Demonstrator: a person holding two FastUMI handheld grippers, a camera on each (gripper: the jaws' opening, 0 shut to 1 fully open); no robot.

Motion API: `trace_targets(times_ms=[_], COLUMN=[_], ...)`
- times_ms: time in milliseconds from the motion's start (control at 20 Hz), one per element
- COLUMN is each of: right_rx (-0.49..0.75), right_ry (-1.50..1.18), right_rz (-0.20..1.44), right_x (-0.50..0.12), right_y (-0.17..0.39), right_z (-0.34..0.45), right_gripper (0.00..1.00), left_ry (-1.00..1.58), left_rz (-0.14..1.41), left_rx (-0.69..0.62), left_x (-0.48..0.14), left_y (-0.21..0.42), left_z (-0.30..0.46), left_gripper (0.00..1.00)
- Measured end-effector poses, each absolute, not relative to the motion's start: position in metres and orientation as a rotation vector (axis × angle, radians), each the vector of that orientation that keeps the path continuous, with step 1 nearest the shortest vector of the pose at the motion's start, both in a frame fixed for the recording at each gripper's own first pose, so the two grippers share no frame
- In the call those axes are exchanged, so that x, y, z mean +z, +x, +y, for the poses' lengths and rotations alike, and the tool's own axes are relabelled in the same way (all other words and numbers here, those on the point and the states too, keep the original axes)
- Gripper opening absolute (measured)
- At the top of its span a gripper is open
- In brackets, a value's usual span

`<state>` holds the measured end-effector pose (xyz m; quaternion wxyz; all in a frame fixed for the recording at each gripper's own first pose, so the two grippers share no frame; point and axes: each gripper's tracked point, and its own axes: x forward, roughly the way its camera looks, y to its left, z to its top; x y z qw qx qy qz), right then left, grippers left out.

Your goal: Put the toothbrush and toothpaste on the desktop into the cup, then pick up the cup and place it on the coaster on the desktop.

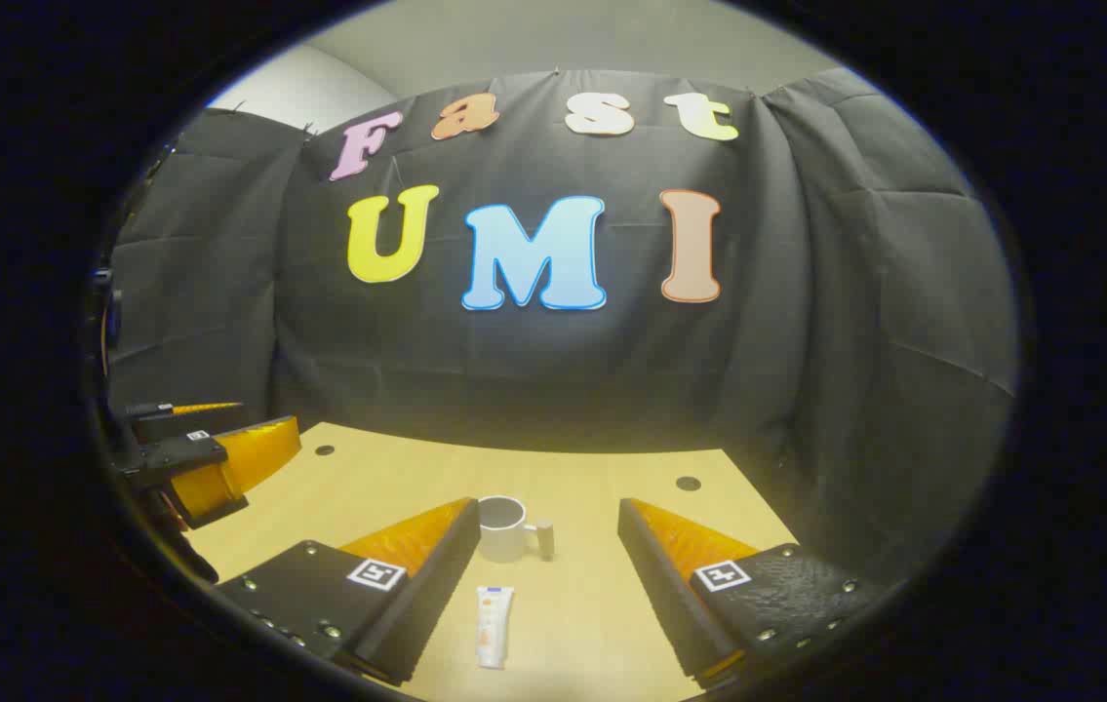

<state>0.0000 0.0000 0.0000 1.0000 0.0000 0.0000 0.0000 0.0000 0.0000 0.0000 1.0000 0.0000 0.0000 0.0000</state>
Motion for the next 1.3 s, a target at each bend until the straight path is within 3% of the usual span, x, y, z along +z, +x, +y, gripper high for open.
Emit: trace_targets(times_ms=[550, 600, 750, 800, 900, 950, 1000, 1150, 1300], right_rx=[0.004, 0.002, 0.004, 0.009, -0.003, 0.003, 0.011, 0.02, 0.027], right_ry=[0.028, 0.029, 0.034, 0.038, 0.032, 0.037, 0.054, 0.09, 0.092], right_rz=[0.037, 0.041, 0.083, 0.106, 0.194, 0.241, 0.278, 0.362, 0.422], right_x=[-0.004, -0.005, -0.012, -0.017, -0.04, -0.053, -0.066, -0.087, -0.105], right_y=[0.005, 0.005, 0.008, 0.009, 0.014, 0.016, 0.017, 0.027, 0.036], right_z=[0.005, 0.006, 0.008, 0.01, 0.012, 0.014, 0.015, 0.017, 0.02], right_gripper=[0.92, 0.92, 0.92, 0.92, 0.92, 0.92, 0.93, 0.92, 0.92], left_ry=[-0.021, -0.025, -0.029, -0.032, -0.043, -0.046, -0.049, -0.056, -0.054], left_rz=[0.052, 0.056, 0.093, 0.112, 0.183, 0.232, 0.28, 0.404, 0.519], left_rx=[0.0, -0.006, -0.016, -0.019, -0.031, -0.036, -0.041, -0.048, -0.042], left_x=[-0.014, -0.015, -0.027, -0.033, -0.053, -0.068, -0.082, -0.124, -0.171], left_y=[0.003, 0.003, 0.007, 0.008, 0.012, 0.014, 0.016, 0.016, 0.016], left_z=[0.003, 0.002, -0.001, -0.002, -0.007, -0.009, -0.011, -0.01, -0.004], left_gripper=[0.96, 1.0, 0.96, 1.0, 0.96, 1.0, 0.97, 1.0, 0.97])
